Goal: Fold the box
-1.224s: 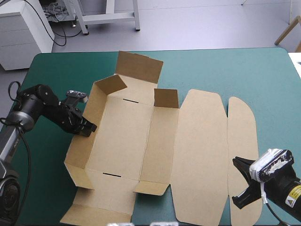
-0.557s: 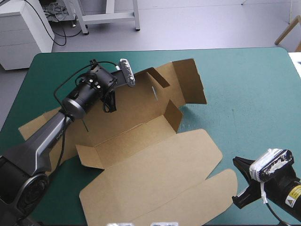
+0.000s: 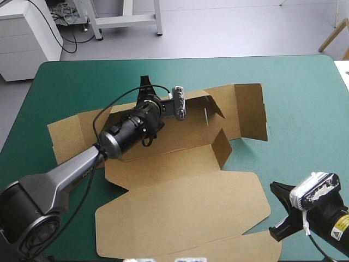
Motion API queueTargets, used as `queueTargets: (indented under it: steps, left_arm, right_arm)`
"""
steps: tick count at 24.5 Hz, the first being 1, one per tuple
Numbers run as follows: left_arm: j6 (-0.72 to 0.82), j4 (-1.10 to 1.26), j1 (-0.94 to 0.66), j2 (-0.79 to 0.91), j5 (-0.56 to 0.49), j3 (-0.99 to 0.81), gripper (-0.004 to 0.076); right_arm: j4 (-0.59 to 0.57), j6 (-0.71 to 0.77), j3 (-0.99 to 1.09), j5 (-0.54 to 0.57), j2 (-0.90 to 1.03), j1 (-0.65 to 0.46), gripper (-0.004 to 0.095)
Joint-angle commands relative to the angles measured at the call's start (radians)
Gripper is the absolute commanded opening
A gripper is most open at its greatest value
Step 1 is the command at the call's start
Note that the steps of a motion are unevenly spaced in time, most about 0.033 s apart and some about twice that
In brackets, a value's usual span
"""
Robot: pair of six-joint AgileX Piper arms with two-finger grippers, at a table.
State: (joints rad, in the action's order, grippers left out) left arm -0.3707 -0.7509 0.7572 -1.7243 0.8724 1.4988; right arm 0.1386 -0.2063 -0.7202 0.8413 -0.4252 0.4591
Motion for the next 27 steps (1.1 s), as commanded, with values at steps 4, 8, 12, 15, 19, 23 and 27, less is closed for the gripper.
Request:
queueTargets:
  steps: [4,8,12,15,19,23,27]
  left_arm:
    - [0.233,-0.242,0.091,0.11,-0.098,-0.083,-0.001]
    - [0.347,-0.366,0.146,0.149,-0.112,-0.143,-0.001]
    - [0.502,-0.536,0.194,0.172,-0.112,-0.217,-0.001]
    - [0.722,-0.746,0.235,0.174,-0.077,-0.314,-0.001]
    - [0.939,-0.973,0.315,0.174,0.06,-0.44,-0.001]
    - [0.957,-1.001,0.377,0.174,0.122,-0.488,-0.001]
    - [0.957,-1.011,0.416,0.174,0.174,-0.491,-0.001]
  right_arm:
    - [-0.039,0.035,-0.027,-0.067,-0.011,-0.007,-0.0019]
    - [-0.085,0.074,-0.027,-0.064,-0.011,-0.007,-0.0019]
    - [-0.117,0.111,-0.027,-0.064,-0.011,-0.007,-0.0019]
    - [-0.177,0.171,-0.027,-0.057,-0.011,-0.007,-0.0019]
    - [-0.255,0.231,-0.027,-0.025,-0.011,-0.007,-0.0019]
    - [-0.267,0.238,-0.027,-0.019,-0.011,-0.007,-0.0019]
    - [-0.265,0.238,-0.027,-0.019,-0.011,-0.007,-0.0019]
